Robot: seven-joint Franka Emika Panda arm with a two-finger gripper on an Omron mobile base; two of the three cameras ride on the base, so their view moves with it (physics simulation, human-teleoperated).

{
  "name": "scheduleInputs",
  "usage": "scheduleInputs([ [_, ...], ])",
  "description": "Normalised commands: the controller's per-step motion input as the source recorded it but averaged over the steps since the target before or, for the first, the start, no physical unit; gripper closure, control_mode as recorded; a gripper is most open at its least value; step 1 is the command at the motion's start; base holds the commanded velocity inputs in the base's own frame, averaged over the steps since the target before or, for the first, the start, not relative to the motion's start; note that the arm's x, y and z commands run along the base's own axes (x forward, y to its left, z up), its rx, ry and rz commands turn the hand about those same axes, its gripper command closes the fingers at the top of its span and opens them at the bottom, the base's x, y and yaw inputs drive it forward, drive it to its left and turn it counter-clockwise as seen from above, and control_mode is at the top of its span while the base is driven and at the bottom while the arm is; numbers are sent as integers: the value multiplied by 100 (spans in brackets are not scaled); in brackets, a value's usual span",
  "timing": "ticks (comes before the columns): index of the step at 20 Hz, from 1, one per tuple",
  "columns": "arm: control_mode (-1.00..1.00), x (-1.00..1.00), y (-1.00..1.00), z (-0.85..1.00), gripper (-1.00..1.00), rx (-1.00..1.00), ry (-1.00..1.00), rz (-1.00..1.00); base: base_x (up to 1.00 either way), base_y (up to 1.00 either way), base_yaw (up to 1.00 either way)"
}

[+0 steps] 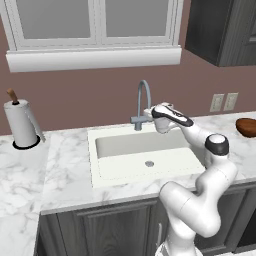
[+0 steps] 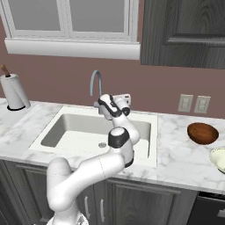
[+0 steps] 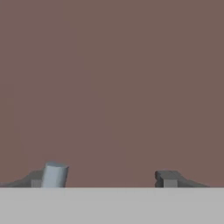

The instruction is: Rinse each bowl for a few seconds and place them down in the sink or on the counter.

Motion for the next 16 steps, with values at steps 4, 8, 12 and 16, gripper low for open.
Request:
scheduleInputs([
  [4,-100,24,-17,-12,-100,0,1,0,0,0,0],
  [8,-100,9,-25,-18,-100,0,1,-1,0,0,0],
  [12,-100,8,-28,-23,-100,0,1,-2,0,0,0],
  [16,-100,10,-36,-23,-100,0,1,-2,0,0,0],
])
